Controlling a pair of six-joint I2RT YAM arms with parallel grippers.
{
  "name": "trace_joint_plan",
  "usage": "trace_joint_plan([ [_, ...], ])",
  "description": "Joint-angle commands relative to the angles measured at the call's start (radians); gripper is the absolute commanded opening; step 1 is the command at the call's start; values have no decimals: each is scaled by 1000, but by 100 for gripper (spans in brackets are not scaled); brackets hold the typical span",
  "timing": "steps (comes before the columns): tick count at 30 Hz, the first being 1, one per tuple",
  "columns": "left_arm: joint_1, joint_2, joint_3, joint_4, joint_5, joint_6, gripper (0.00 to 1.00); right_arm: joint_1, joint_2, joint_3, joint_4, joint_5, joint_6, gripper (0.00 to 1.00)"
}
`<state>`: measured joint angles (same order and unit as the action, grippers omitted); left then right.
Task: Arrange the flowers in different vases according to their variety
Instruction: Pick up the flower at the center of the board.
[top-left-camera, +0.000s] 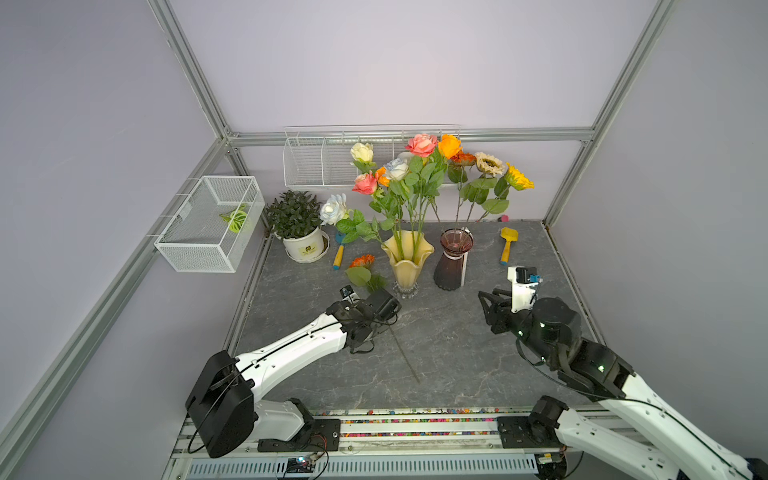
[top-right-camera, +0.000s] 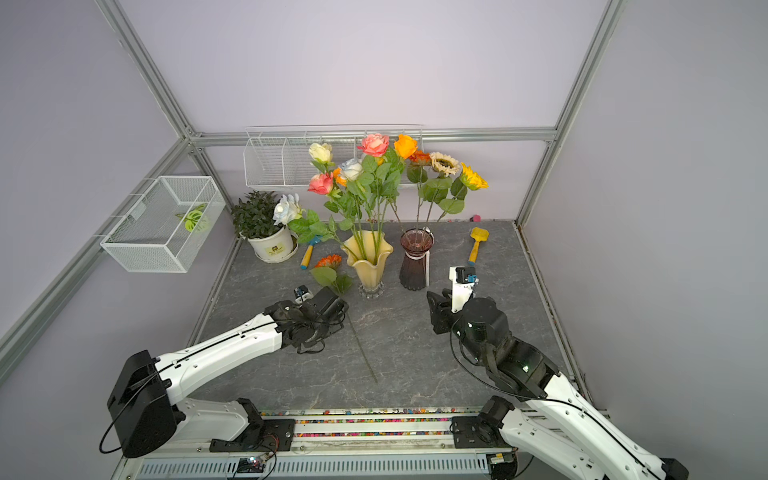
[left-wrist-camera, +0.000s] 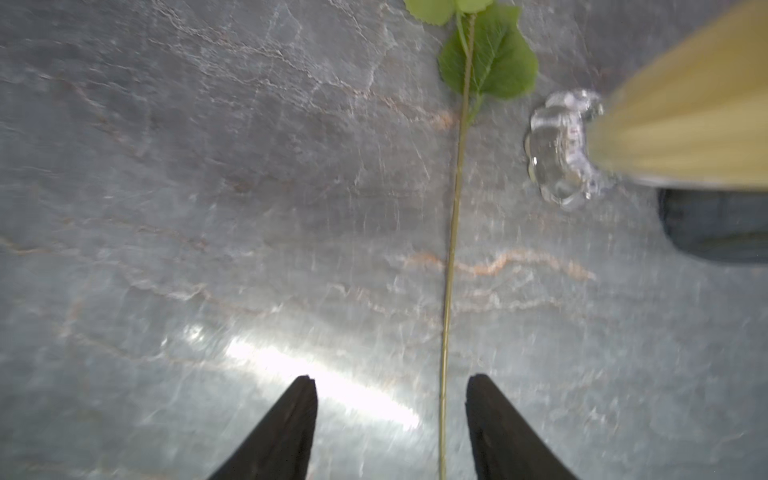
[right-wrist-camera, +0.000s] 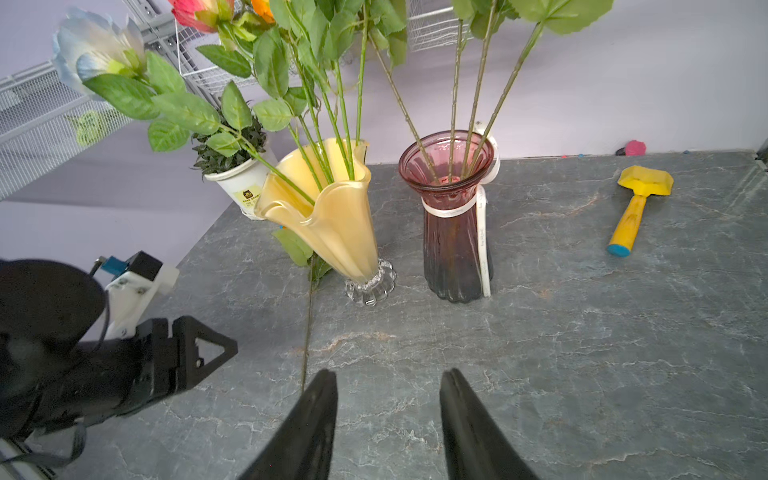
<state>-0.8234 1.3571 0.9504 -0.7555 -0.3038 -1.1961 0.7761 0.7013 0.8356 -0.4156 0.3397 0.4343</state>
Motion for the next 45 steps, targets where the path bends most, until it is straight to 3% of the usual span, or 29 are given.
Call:
trace_joint_plan([
  [1, 54, 41, -10, 152, 45, 77, 61, 19, 9, 24, 2, 14, 4, 47],
  [5, 103, 128, 37, 205, 55, 143, 59, 30, 20, 24, 2, 27, 2, 47],
  [13, 114, 392, 223, 161, 31, 228, 57, 38, 26, 28, -2, 49, -5, 46],
  [20, 156, 506, 255, 164, 52, 251, 54, 39, 23, 26, -6, 71, -18, 46],
  [27, 178, 569, 317, 161, 70, 285, 39, 38, 37, 28, 1, 60, -25, 46],
  [32, 182, 621, 383, 138, 75, 303, 26, 39, 37, 44, -3, -42, -81, 46],
  [38, 182, 632, 391, 121, 76, 294, 17, 39, 37, 109, -79, -207, -146, 47],
  [45, 182, 622, 383, 87, 92, 282, 14, 38, 33, 109, -82, -238, -134, 47],
])
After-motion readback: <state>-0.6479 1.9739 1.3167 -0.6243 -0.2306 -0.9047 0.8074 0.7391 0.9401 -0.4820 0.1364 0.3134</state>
